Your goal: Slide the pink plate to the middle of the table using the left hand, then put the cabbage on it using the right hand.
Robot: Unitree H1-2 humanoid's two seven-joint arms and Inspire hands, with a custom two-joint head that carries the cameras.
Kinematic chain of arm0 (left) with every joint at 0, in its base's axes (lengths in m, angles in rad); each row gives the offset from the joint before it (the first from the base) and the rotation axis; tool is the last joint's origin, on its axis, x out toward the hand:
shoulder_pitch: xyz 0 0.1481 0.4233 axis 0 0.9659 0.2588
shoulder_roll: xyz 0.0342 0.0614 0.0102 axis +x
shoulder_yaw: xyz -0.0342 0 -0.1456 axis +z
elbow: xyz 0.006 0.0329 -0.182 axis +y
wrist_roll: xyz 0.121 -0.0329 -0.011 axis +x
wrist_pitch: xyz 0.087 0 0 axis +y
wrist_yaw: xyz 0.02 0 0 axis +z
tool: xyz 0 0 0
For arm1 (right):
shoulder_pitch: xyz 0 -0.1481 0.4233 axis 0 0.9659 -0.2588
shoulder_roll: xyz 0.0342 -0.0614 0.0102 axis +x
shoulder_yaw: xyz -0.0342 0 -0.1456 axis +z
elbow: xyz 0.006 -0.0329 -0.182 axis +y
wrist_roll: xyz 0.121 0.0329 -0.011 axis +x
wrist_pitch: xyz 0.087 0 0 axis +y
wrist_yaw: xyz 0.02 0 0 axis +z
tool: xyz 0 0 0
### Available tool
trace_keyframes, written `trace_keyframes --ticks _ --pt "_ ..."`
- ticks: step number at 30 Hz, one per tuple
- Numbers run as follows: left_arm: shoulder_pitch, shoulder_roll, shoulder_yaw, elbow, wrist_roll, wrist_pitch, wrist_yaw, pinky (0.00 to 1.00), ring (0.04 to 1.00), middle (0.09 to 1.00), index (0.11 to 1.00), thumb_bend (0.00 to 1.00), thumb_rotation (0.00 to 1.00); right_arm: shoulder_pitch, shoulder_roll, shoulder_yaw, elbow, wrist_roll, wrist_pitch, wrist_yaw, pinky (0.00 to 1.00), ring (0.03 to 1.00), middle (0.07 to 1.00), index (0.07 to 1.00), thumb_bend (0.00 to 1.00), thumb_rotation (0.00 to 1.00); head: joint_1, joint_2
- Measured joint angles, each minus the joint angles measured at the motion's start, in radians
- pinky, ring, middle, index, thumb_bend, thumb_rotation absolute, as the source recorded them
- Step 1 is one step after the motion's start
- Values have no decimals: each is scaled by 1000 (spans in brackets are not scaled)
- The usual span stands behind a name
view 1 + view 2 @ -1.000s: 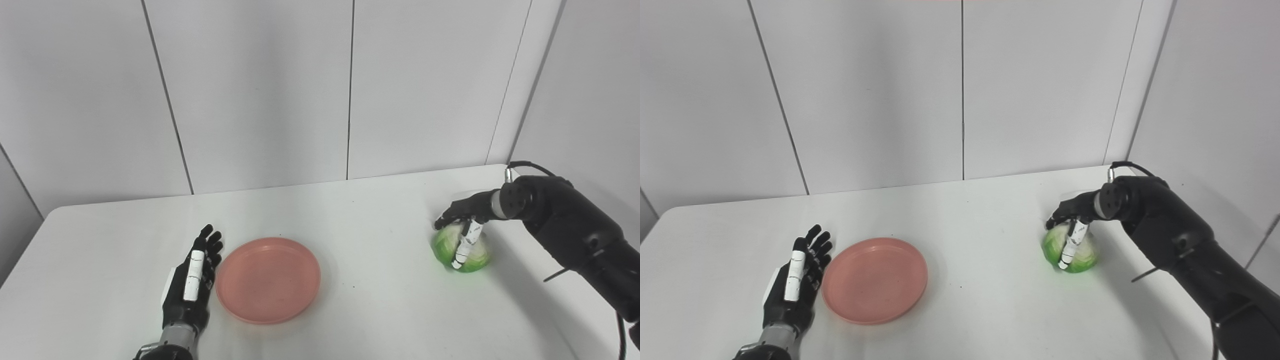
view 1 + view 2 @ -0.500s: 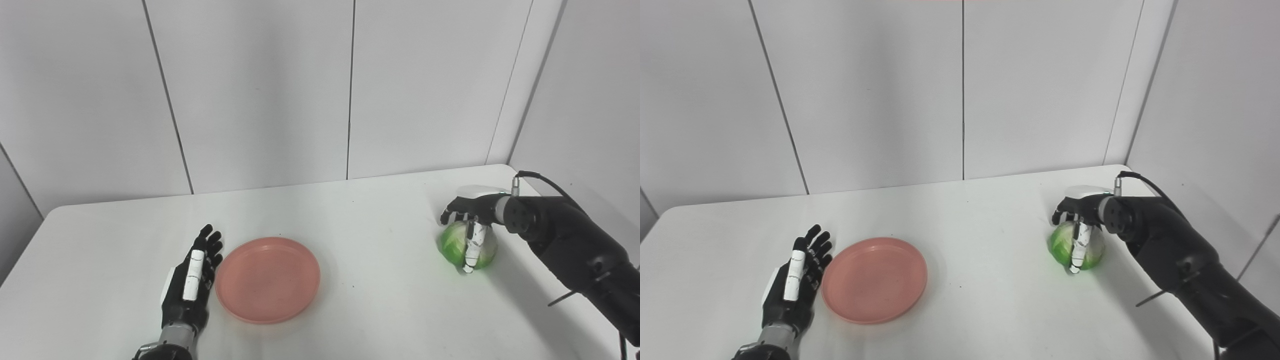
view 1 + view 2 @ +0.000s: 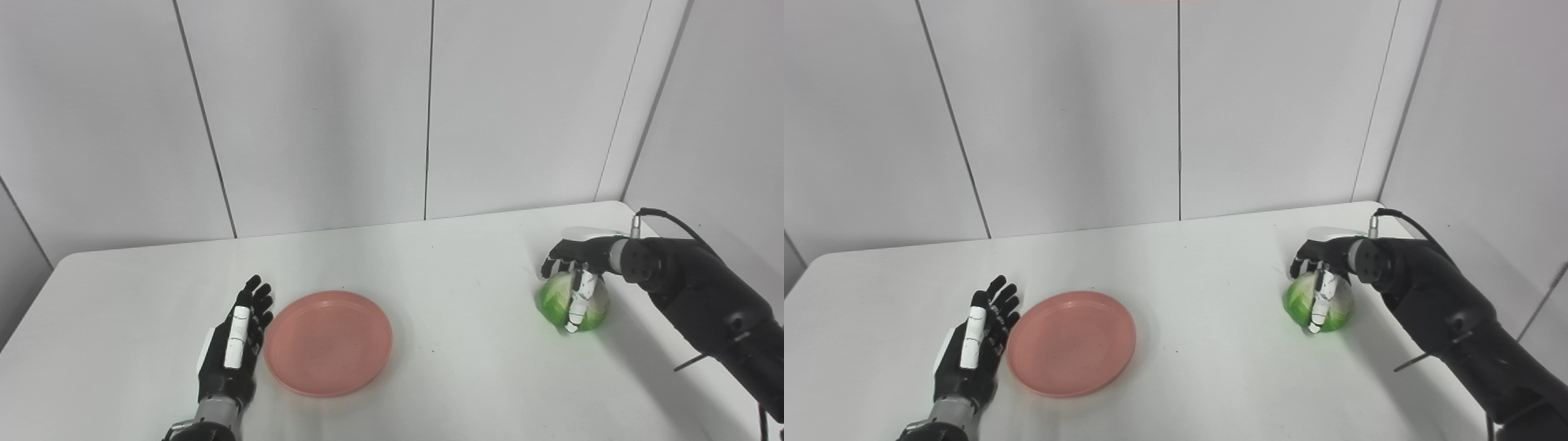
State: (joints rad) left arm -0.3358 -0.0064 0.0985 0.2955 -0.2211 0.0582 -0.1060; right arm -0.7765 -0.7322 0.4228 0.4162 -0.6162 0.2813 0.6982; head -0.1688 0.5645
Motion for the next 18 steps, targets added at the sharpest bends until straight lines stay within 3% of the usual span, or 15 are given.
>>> trace_keyframes --ticks 5,11,18 --pt "0 0 -1 -1 0 0 0 983 963 936 905 901 827 -1 -4 0 -44 13 -1 41 263 383 484 668 570 0 0 -2" --pt "-2 -4 -1 0 0 0 0 978 963 936 903 907 827 -18 -4 0 -113 33 -4 88 314 426 488 656 569 0 0 -3" --pt "-11 -15 -1 14 1 -1 3 955 958 929 902 910 815 -110 -9 -2 -185 32 -14 125 303 427 489 671 569 0 11 -6"
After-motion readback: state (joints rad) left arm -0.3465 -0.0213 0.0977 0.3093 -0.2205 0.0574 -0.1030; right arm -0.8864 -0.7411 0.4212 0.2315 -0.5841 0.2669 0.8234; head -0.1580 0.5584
